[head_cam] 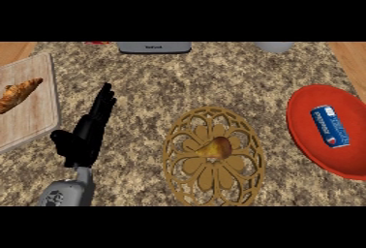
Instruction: Pick the can from the placemat and place it in the bowl
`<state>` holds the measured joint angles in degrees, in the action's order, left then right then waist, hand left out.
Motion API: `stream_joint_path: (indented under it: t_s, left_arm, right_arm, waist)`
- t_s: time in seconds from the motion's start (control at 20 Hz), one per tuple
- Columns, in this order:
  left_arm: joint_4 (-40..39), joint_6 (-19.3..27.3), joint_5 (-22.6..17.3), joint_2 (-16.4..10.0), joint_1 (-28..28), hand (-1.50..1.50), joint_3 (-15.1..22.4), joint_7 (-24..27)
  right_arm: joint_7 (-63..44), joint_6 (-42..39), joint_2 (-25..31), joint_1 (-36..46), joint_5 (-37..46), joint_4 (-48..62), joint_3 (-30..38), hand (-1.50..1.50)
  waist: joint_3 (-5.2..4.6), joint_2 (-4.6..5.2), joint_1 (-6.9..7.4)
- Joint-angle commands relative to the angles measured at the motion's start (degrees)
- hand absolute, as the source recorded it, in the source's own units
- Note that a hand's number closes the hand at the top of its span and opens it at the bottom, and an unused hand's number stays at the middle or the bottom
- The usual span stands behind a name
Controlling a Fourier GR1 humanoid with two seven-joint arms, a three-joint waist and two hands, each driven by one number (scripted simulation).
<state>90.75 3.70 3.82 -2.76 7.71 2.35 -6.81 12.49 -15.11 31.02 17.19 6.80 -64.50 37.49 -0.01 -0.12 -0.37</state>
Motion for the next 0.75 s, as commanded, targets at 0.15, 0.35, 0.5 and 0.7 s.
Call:
stream_joint_path:
  t_s: [0.15, 0.35, 0.5, 0.7]
  left_arm:
    - [-0.5, -0.8, 0.1, 0.2, -1.9, 0.00, 0.3, 2.5]
    - [-0.9, -0.7, -0.3, 0.0, -0.4, 0.00, -0.9, 1.6]
    - [-2.9, -1.4, -0.3, -0.2, -0.2, 0.00, -1.1, 2.9]
    - [-5.3, -0.5, 0.1, 0.4, 2.9, 0.00, -1.8, 3.3]
  right_arm:
    - [0.3, -11.0, 3.8, -7.0, -10.0, 0.0, 4.9, -1.50]
    - [3.1, -14.1, 2.9, -10.8, -13.0, -1.1, 5.5, -1.50]
    - [7.0, -17.8, 2.6, -15.8, -13.1, -2.9, 5.6, -1.50]
    - [7.5, -19.4, 4.1, -18.4, -14.3, -1.3, 7.0, -1.50]
  waist:
    - [0.01, 0.06, 0.15]
    - [0.00, 0.07, 0.11]
    - [0.00, 0.08, -0.05]
    - [0.00, 0.12, -0.15]
